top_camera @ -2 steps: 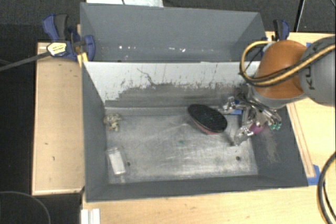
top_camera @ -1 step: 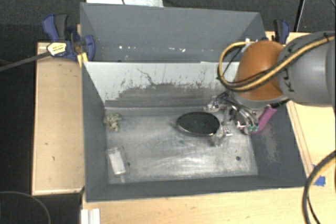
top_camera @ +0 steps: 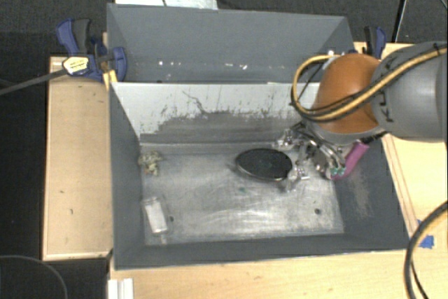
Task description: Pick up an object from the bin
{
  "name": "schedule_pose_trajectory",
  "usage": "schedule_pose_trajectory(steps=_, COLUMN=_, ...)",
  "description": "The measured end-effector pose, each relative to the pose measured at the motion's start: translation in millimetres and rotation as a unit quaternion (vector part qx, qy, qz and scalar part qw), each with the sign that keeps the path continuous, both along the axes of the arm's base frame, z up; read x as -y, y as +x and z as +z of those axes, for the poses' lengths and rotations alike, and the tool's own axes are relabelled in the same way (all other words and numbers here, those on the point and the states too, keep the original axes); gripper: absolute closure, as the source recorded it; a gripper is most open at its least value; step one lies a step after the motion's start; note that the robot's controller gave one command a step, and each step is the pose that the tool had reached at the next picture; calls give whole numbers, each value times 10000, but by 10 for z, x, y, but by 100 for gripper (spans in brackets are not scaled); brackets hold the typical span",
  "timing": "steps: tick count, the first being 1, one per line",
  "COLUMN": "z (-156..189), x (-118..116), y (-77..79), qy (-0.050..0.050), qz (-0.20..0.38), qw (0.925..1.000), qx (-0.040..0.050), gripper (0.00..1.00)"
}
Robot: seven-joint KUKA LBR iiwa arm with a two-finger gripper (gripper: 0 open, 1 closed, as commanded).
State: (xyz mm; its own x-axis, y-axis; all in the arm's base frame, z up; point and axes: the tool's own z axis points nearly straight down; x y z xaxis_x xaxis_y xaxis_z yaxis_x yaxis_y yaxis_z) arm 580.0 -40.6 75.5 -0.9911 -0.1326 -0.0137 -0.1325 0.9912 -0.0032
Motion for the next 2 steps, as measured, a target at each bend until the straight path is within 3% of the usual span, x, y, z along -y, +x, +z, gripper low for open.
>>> schedule_pose_trajectory(steps=1, z=1053, x=-244, y=-222, qy=6, qz=121, qw=9999, qx=-23, gripper=100)
schedule_pose_trajectory(steps=2, z=1763, x=20, y=-117, qy=2, qz=-273, qw=9996, qx=-16, gripper=100)
